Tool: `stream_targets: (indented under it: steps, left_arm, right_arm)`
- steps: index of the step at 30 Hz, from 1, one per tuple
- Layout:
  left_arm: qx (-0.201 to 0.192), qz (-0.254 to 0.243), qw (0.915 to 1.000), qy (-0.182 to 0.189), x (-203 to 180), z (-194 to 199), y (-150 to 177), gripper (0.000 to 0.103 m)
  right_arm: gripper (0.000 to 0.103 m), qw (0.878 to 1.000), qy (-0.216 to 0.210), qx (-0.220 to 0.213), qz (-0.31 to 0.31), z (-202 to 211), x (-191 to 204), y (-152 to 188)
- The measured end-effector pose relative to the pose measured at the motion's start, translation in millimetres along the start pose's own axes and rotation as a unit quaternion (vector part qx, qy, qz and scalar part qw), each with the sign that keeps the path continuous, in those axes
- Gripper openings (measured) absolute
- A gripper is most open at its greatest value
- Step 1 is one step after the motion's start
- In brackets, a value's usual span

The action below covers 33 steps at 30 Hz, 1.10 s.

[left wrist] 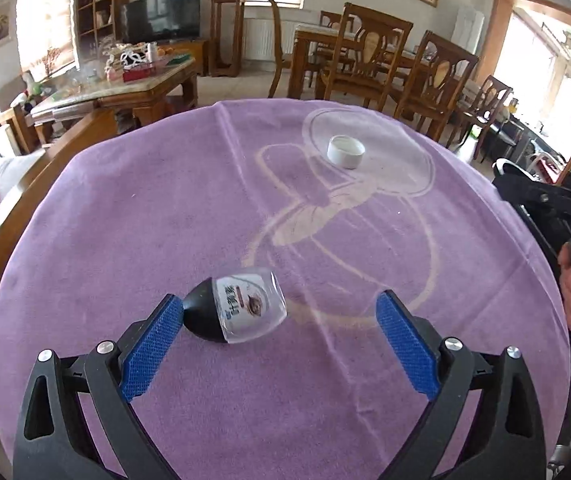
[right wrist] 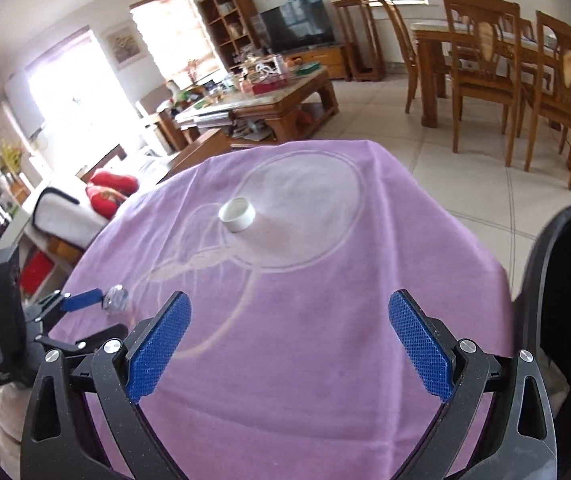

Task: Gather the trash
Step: 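Grasp the eye-drop bottle with the left tool while the right grasps the white cap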

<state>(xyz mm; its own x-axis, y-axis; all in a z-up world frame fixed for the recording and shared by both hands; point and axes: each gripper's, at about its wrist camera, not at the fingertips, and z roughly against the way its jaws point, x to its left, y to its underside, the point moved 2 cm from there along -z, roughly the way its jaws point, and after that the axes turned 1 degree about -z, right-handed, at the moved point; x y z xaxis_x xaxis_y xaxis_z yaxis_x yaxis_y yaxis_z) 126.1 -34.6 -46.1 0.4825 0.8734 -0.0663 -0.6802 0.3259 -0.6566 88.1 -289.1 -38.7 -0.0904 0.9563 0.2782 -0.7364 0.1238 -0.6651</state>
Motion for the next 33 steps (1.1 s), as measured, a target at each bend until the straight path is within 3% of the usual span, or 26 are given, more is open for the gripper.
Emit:
stream_targets:
  steps: [3, 5, 7, 9, 11, 16, 22, 26, 27, 28, 30, 33]
  left_arm:
    - [0.023, -0.003, 0.9997, -0.013, 5, -13, -1, 0.081]
    - [0.018, -0.007, 0.9995, -0.025, 7, -12, -2, 0.064]
    - [0.013, -0.002, 0.9992, -0.039, 14, -9, 0, 0.037]
    - [0.006, 0.022, 0.9997, -0.012, 23, -8, -1, 0.02]
    - [-0.001, 0.048, 0.9988, 0.008, 34, -6, -1, 0.016]
    - [-0.045, 0.097, 0.9937, 0.033, 48, 11, 0, 0.016]
    - [-0.046, 0.127, 0.9886, 0.067, 57, 8, -1, 0.016]
    - [-0.036, 0.113, 0.9908, 0.064, 50, 13, 1, 0.02]
    - [-0.02, 0.106, 0.9927, 0.055, 45, 14, 4, 0.031]
    - [-0.012, 0.1, 0.994, 0.044, 41, 16, 8, 0.055]
    - [0.004, 0.077, 0.9969, 0.012, 30, 21, 16, 0.076]
    - [0.027, 0.061, 0.9978, -0.001, 22, 19, 25, 0.076]
  right_arm:
    - [0.089, 0.999, 0.012, 0.015, 0.033, -27, 25, -12]
    - [0.084, 0.998, 0.019, 0.021, 0.048, -45, 35, -20]
    - [0.074, 0.998, 0.029, 0.03, 0.055, -60, 42, -29]
    - [0.07, 0.997, 0.033, 0.035, 0.056, -75, 47, -38]
    - [0.069, 0.997, 0.041, 0.037, 0.059, -88, 49, -44]
    - [0.069, 0.995, 0.06, 0.042, 0.062, -128, 57, -59]
    - [0.064, 0.991, 0.096, 0.044, 0.082, -160, 70, -64]
    - [0.037, 0.99, 0.094, 0.044, 0.097, -162, 78, -60]
    - [0.036, 0.99, 0.093, 0.045, 0.097, -161, 78, -59]
    - [0.036, 0.99, 0.091, 0.046, 0.097, -160, 77, -59]
    - [0.036, 0.991, 0.086, 0.044, 0.095, -158, 76, -57]
    - [0.036, 0.992, 0.081, 0.042, 0.083, -154, 76, -54]
